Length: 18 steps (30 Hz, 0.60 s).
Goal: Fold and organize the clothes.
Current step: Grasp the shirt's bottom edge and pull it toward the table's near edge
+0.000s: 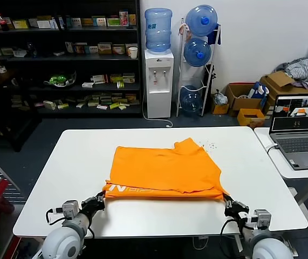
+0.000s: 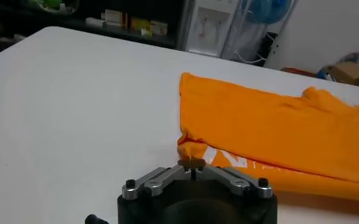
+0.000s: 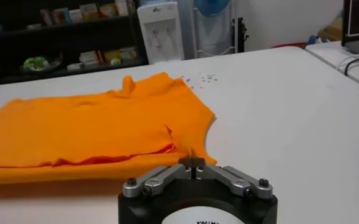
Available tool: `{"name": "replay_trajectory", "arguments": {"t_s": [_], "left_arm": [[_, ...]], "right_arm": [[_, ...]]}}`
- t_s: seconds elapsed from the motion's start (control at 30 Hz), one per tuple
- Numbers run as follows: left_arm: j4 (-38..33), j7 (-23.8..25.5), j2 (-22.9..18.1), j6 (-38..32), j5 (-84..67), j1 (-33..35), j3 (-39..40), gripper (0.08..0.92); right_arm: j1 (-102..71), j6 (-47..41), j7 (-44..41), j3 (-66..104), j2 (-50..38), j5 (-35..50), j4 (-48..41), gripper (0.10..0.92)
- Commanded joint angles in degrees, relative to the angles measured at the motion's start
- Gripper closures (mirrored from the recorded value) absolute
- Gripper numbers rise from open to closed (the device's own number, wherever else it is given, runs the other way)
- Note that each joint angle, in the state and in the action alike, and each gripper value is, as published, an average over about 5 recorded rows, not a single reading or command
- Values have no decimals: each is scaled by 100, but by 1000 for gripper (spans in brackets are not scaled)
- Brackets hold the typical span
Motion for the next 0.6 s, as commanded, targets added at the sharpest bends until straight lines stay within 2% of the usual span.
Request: {"name": "replay_trajectory", "arguments": {"t_s": [0.03,0.37,0.6], "left_arm": [[-679,-252,390,46,-631,505,-140,908],[-1190,-530,421,72,-566,1409,-111,908],[-1322,-667,379,167,-447,1640,-122,908]], "right_arm": [[-1249,20,53,439,-218,103,604,901],[-1984,3,129,719,-208,-50,869,901],[-1881,-72,286,679,-193,-152,822,898]]}}
